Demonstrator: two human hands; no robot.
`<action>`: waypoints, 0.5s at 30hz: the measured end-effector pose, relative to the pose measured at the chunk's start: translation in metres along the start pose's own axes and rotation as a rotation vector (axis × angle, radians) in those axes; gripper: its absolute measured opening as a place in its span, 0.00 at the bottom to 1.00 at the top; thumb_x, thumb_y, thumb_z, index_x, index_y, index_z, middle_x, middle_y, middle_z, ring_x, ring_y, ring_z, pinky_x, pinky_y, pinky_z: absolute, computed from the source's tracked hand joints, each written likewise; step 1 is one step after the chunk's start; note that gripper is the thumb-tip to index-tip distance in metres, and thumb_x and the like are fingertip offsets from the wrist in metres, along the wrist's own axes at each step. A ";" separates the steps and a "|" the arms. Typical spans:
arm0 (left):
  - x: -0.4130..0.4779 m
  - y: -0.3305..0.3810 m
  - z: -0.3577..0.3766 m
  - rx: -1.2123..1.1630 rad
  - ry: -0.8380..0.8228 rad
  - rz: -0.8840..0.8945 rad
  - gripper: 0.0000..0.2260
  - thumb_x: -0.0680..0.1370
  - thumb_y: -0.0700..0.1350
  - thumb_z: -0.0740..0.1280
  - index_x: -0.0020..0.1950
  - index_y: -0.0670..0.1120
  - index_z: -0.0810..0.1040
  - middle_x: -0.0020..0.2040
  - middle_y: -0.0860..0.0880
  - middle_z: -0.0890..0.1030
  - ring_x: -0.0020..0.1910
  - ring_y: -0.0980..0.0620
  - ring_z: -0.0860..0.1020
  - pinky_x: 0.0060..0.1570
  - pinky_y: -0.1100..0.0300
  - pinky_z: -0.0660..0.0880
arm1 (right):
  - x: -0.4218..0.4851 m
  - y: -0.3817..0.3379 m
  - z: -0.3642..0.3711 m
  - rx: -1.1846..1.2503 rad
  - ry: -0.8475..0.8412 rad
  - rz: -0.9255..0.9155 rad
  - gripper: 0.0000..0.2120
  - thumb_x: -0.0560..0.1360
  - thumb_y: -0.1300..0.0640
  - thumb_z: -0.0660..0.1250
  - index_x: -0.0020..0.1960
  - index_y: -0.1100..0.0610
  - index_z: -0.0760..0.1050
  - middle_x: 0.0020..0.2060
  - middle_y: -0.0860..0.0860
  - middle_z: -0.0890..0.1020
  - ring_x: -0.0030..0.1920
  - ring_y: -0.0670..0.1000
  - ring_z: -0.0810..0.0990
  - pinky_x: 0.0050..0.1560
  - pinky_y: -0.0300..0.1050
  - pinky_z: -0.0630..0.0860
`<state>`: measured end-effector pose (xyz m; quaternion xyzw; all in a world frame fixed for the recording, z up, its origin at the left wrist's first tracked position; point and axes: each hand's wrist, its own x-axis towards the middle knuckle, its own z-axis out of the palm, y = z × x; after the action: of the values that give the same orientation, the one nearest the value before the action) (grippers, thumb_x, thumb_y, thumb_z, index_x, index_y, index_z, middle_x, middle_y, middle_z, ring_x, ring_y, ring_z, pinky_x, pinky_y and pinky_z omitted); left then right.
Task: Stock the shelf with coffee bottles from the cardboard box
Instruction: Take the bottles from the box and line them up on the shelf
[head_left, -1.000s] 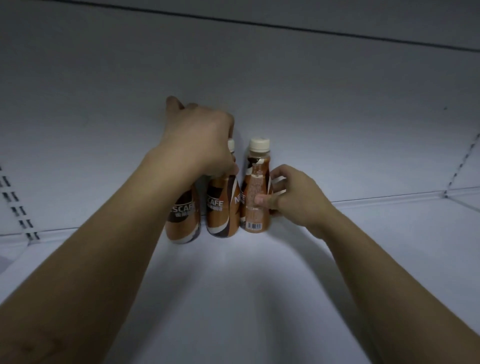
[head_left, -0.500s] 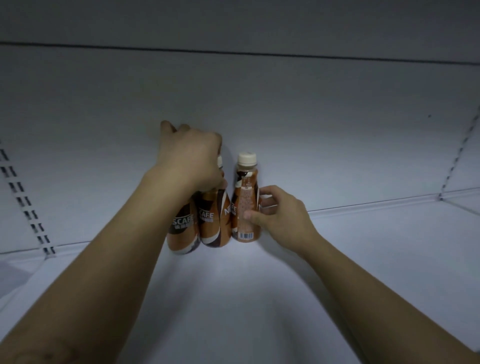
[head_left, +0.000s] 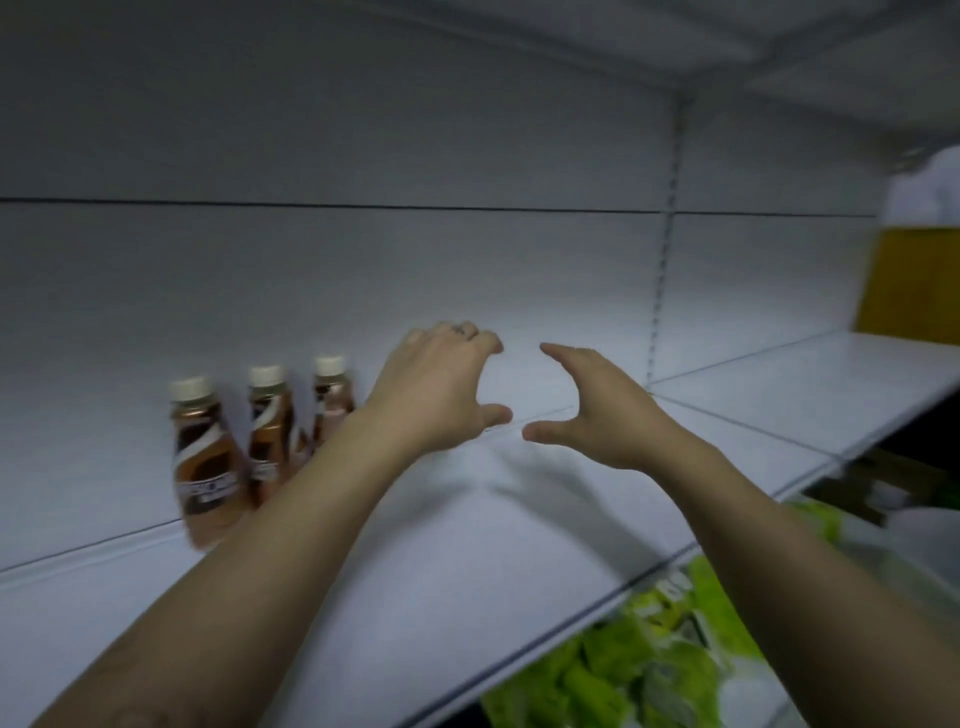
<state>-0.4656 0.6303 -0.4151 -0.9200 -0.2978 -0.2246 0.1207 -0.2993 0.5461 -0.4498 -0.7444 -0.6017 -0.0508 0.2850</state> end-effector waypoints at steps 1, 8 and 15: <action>0.005 0.018 0.005 -0.033 -0.009 0.039 0.30 0.72 0.61 0.69 0.71 0.53 0.68 0.68 0.51 0.73 0.67 0.49 0.69 0.64 0.53 0.64 | -0.013 0.015 -0.010 -0.042 0.016 0.037 0.45 0.68 0.38 0.72 0.77 0.47 0.54 0.76 0.47 0.61 0.74 0.51 0.62 0.73 0.53 0.62; 0.038 0.166 0.064 -0.222 -0.179 0.353 0.29 0.72 0.62 0.68 0.70 0.53 0.69 0.68 0.51 0.73 0.66 0.49 0.70 0.63 0.53 0.67 | -0.120 0.133 -0.058 -0.221 0.049 0.404 0.45 0.67 0.36 0.71 0.78 0.47 0.54 0.77 0.52 0.59 0.76 0.54 0.59 0.73 0.56 0.60; 0.041 0.298 0.147 -0.416 -0.430 0.572 0.30 0.70 0.62 0.70 0.69 0.51 0.71 0.67 0.48 0.75 0.66 0.48 0.72 0.61 0.53 0.71 | -0.227 0.229 -0.063 -0.248 0.004 0.756 0.47 0.68 0.39 0.72 0.78 0.47 0.52 0.75 0.54 0.62 0.73 0.58 0.64 0.69 0.56 0.66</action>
<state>-0.2068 0.4665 -0.5494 -0.9964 0.0030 -0.0400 -0.0751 -0.1319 0.2927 -0.5762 -0.9422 -0.2738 -0.0160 0.1927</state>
